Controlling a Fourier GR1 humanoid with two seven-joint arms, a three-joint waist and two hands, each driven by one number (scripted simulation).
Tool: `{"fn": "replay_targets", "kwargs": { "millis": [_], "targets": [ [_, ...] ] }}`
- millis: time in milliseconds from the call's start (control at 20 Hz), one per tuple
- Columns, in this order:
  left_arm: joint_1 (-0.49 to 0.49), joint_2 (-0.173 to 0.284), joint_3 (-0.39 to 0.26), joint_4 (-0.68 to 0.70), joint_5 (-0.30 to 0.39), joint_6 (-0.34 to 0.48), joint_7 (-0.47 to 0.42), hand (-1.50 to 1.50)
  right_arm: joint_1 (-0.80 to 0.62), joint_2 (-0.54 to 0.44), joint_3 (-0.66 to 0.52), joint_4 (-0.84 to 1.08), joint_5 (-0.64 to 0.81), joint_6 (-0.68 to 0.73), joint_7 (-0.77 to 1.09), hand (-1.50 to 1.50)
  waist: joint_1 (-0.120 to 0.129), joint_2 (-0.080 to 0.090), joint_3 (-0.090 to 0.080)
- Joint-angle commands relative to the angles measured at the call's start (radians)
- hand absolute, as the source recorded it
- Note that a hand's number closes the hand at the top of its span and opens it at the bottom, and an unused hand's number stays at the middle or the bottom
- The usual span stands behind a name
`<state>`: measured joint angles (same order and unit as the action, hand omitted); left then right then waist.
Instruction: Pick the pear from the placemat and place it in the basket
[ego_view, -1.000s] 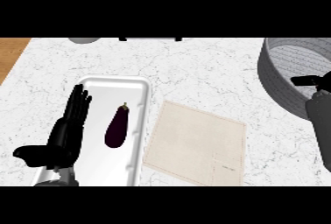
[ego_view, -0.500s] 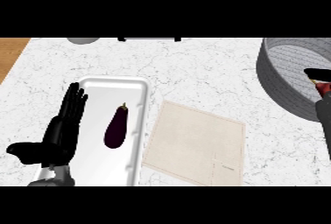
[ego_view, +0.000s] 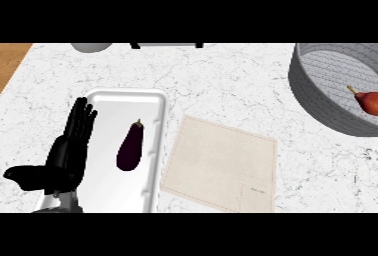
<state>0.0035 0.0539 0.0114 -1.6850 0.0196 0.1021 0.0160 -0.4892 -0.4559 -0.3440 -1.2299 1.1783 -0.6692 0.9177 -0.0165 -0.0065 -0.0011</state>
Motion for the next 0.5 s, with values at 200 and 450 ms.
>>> {"fn": "replay_targets", "kwargs": {
  "millis": [200,450],
  "targets": [
    [-0.035,-0.033,-0.031,0.010,-0.045,0.045,0.018,0.00,0.286,0.043,-0.043,-0.508,-0.073,0.111,0.071,-1.50,-0.005,0.001,0.001],
    [0.027,-0.016,-0.014,-0.038,-0.008,0.009,0.009,0.00,0.389,-0.014,-0.104,-0.731,-0.269,0.220,0.030,-1.50,0.003,0.002,0.001]
  ]
}}
